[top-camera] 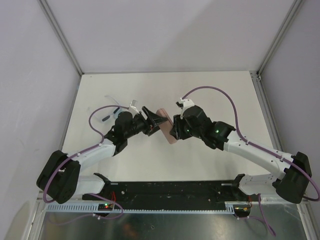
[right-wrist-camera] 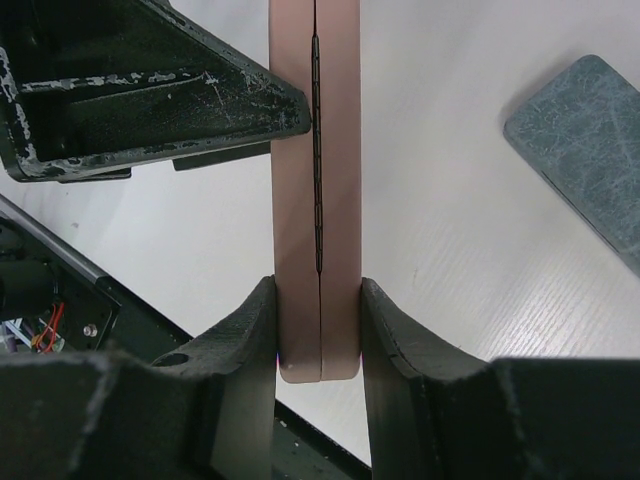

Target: Organize the sunglasses

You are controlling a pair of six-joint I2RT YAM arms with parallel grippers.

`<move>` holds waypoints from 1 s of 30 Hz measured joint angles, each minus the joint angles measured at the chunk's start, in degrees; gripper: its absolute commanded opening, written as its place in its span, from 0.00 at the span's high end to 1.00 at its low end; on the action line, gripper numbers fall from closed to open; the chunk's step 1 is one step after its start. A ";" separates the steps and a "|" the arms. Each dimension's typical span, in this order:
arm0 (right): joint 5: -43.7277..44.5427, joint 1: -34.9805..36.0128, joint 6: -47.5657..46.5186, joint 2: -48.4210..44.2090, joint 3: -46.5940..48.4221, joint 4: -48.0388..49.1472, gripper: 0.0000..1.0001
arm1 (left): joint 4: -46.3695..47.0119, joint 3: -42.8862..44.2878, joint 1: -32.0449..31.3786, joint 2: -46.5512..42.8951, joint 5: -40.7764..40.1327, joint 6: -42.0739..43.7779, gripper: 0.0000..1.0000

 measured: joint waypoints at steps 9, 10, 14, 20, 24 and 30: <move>-3.41 -0.70 0.44 -0.85 0.00 0.35 0.18 | 0.13 0.00 0.00 0.28 0.39 2.23 0.67; -4.46 -1.22 0.48 -1.22 -0.02 0.35 0.15 | 0.11 0.00 0.00 0.35 0.61 3.04 0.68; -9.70 -5.99 0.59 -4.76 -1.49 0.81 0.06 | 0.15 0.26 -0.04 0.42 2.01 6.23 0.68; -22.49 -18.78 1.03 -11.52 -5.64 3.02 0.01 | 2.14 1.05 -0.09 0.42 6.36 9.66 0.69; -35.50 -25.83 2.19 -13.25 -9.46 8.39 0.01 | 6.23 2.14 -0.09 0.42 11.41 10.05 0.69; -50.75 -27.30 8.63 -13.70 -16.76 21.88 0.01 | 16.85 4.42 -0.11 0.42 19.06 7.76 0.68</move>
